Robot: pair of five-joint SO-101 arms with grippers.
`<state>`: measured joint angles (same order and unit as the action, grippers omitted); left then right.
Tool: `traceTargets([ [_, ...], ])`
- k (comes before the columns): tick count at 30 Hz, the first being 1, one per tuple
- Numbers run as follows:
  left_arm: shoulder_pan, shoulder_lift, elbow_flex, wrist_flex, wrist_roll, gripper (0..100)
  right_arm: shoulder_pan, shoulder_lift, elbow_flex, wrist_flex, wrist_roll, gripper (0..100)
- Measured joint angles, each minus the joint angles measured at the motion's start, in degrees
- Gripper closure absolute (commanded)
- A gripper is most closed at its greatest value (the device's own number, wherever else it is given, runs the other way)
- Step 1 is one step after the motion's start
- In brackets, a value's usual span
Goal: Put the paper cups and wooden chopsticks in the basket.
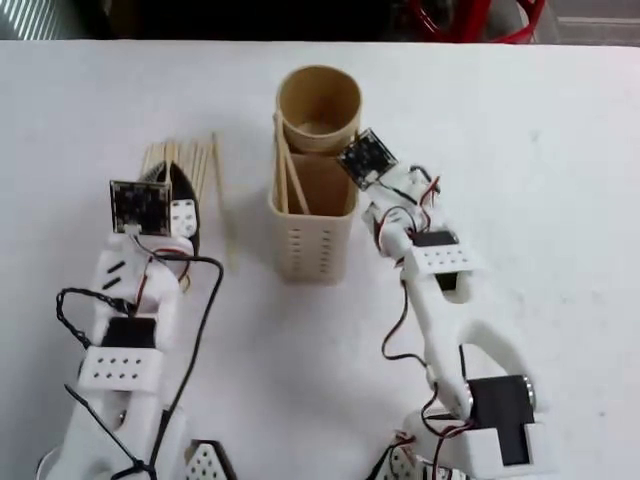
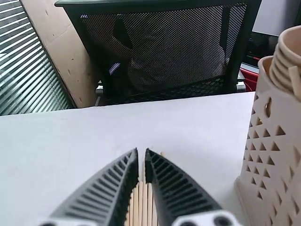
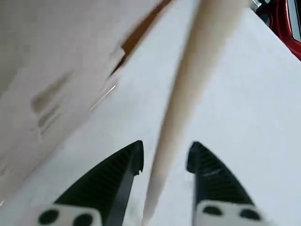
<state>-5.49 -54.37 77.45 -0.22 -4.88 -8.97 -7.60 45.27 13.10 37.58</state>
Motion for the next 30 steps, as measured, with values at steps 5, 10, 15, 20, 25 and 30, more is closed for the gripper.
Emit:
traceTargets([
  [5,0.0,0.0,0.0,0.0,0.0,95,5.01,-0.62,0.0,0.18,-1.76,98.1],
  [10,0.0,0.0,0.0,0.0,0.0,95,9.85,-7.47,0.0,6.51,-5.54,98.1],
  [15,0.0,0.0,0.0,0.0,0.0,95,10.73,-19.52,0.0,16.79,-5.98,98.1],
  [20,0.0,0.0,0.0,0.0,0.0,95,10.46,-35.6,0.0,27.34,-5.98,98.1],
  [25,0.0,0.0,0.0,0.0,0.0,95,7.91,-49.93,0.0,32.18,-6.07,98.1],
  [30,0.0,0.0,0.0,0.0,0.0,95,8.26,-53.36,0.0,34.2,-5.98,98.1],
])
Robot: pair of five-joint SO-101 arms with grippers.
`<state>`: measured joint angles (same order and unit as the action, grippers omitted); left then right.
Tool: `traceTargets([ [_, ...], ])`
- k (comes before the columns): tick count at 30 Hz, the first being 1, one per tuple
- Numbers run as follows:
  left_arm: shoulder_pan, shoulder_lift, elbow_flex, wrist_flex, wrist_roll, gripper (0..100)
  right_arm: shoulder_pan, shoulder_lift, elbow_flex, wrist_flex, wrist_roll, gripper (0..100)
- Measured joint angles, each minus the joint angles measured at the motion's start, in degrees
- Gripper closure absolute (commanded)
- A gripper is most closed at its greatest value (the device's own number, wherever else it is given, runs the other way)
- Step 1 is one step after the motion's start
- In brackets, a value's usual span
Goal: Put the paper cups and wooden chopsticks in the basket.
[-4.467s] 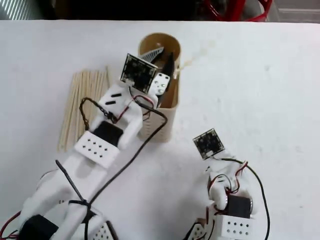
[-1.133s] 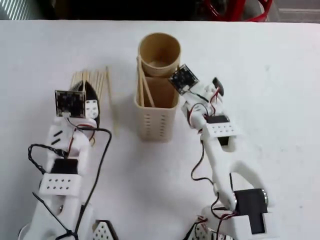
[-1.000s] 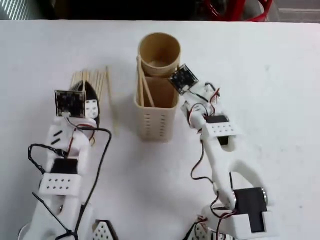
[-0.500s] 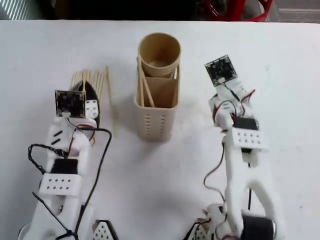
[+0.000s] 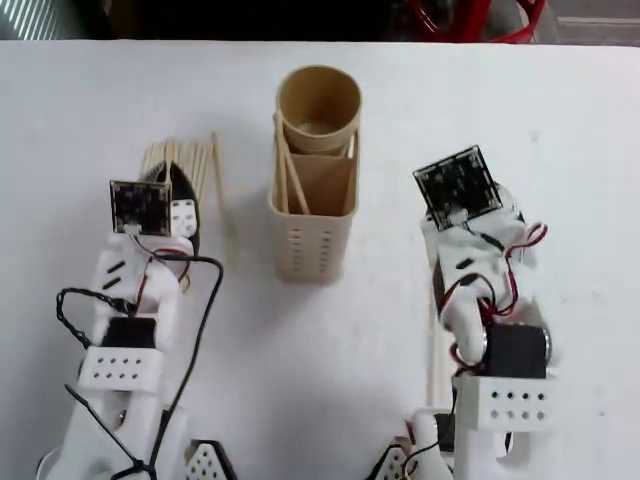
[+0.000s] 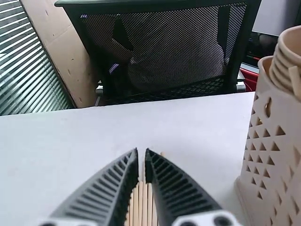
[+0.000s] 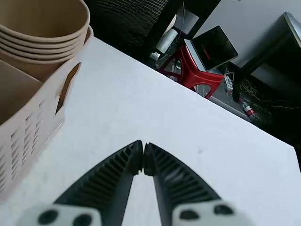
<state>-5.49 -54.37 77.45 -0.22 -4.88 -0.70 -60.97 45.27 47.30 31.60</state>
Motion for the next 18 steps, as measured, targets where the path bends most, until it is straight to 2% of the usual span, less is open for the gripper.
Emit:
traceTargets([
  [2,0.0,0.0,0.0,0.0,0.0,95,3.25,2.29,0.0,0.35,0.35,98.1],
  [4,0.0,0.0,0.0,0.0,0.0,95,6.68,6.68,-0.35,2.55,4.57,96.0],
  [9,0.0,0.0,0.0,0.0,0.0,95,12.48,24.18,-4.13,17.14,16.53,85.1],
  [13,0.0,0.0,0.0,0.0,0.0,95,11.96,38.33,-5.54,23.3,19.78,85.1],
  [18,0.0,0.0,0.0,0.0,0.0,95,7.91,49.58,-6.95,23.47,17.14,84.9],
])
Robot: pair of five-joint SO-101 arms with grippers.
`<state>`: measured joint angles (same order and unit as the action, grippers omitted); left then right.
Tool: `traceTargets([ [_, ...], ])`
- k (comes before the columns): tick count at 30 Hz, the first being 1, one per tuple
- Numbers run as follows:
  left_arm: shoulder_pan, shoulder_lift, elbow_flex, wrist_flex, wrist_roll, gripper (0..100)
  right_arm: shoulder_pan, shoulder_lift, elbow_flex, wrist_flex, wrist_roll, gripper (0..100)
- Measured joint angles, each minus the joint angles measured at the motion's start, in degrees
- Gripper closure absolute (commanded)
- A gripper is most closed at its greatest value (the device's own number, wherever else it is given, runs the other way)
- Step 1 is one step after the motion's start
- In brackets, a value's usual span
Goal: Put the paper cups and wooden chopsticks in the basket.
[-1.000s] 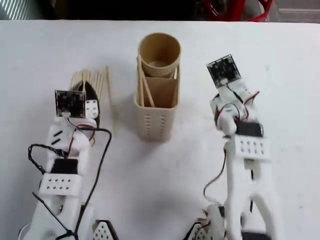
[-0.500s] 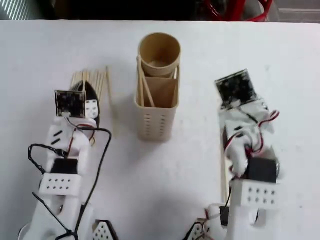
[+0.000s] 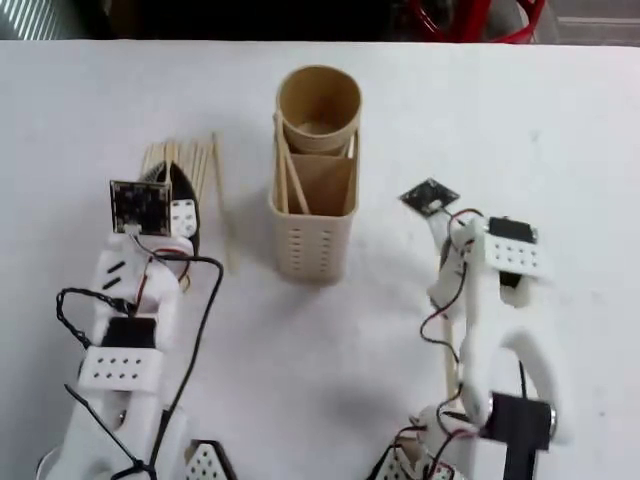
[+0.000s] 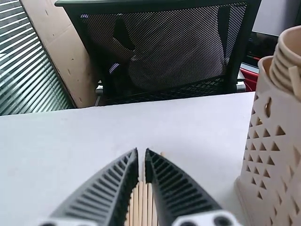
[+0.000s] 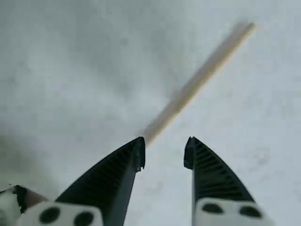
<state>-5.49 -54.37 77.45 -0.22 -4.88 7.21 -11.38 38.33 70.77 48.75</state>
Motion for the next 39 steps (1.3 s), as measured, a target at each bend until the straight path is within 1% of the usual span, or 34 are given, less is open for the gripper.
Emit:
traceTargets([
  [5,0.0,0.0,0.0,0.0,0.0,95,-1.85,7.74,-0.7,-5.36,-3.96,85.0],
  [10,0.0,0.0,0.0,0.0,0.0,95,-2.2,13.36,-0.97,-9.67,-4.57,85.0],
  [13,0.0,0.0,0.0,0.0,0.0,95,-2.11,14.51,-1.32,-9.93,-4.57,85.1],
  [14,0.0,0.0,0.0,0.0,0.0,95,-2.11,14.77,-1.67,-9.93,-4.57,86.2],
  [15,0.0,0.0,0.0,0.0,0.0,95,-2.11,15.03,-1.76,-9.93,-4.57,89.3],
  [17,0.0,0.0,0.0,0.0,0.0,95,-2.02,15.12,-1.93,-9.93,-4.57,99.4],
  [19,0.0,0.0,0.0,0.0,0.0,95,-1.85,15.3,-2.29,-10.81,-4.57,96.7],
  [20,0.0,0.0,0.0,0.0,0.0,95,-1.49,15.65,-2.73,-11.34,-4.57,98.1],
  [23,0.0,0.0,0.0,0.0,0.0,95,-1.23,16.44,-3.08,-11.52,-4.57,98.0],
  [28,0.0,0.0,0.0,0.0,0.0,95,0.44,16.97,-8.09,-10.55,-4.66,98.1],
  [34,0.0,0.0,0.0,0.0,0.0,95,2.2,10.29,-18.02,-5.8,-10.2,98.1],
  [39,0.0,0.0,0.0,0.0,0.0,95,1.93,-2.37,-24.7,-2.2,-16.88,98.1],
])
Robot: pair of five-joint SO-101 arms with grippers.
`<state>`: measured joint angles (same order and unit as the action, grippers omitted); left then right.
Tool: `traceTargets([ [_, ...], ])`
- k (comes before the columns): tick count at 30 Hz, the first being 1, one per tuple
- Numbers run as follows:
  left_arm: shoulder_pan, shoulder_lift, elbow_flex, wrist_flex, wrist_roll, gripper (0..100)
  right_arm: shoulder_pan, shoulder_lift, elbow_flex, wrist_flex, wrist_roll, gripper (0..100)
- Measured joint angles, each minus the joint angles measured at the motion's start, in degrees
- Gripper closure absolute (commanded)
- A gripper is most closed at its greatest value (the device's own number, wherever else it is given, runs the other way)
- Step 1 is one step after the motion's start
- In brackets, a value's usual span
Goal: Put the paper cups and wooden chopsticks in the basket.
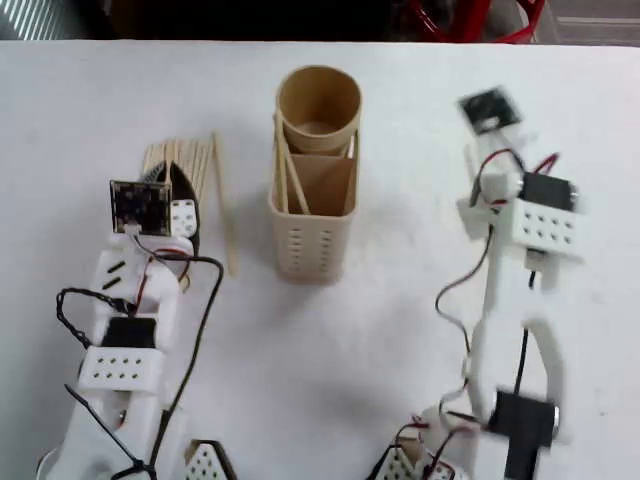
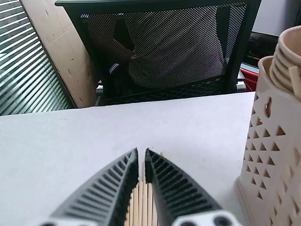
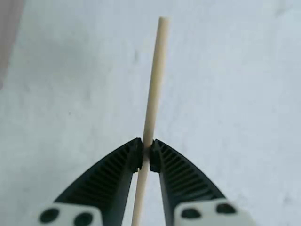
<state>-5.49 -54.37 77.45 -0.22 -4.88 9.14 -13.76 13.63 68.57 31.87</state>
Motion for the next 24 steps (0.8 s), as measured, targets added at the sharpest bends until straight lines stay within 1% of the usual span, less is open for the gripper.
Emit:
traceTargets([
  [4,0.0,0.0,0.0,0.0,0.0,95,-3.96,-13.45,-5.8,0.53,-5.8,98.1],
  [8,0.0,0.0,0.0,0.0,0.0,95,-11.96,-23.47,-10.11,-2.73,-10.46,98.1],
  [14,0.0,0.0,0.0,0.0,0.0,95,-22.51,-25.41,-11.16,-11.87,-16.26,98.1],
  [18,0.0,0.0,0.0,0.0,0.0,95,-28.66,-25.49,-9.93,-18.55,-17.41,98.1],
  [21,0.0,0.0,0.0,0.0,0.0,95,-31.21,-25.49,-7.12,-22.77,-17.41,98.1],
  [24,0.0,0.0,0.0,0.0,0.0,95,-31.65,-25.49,-4.57,-25.76,-17.58,98.1],
])
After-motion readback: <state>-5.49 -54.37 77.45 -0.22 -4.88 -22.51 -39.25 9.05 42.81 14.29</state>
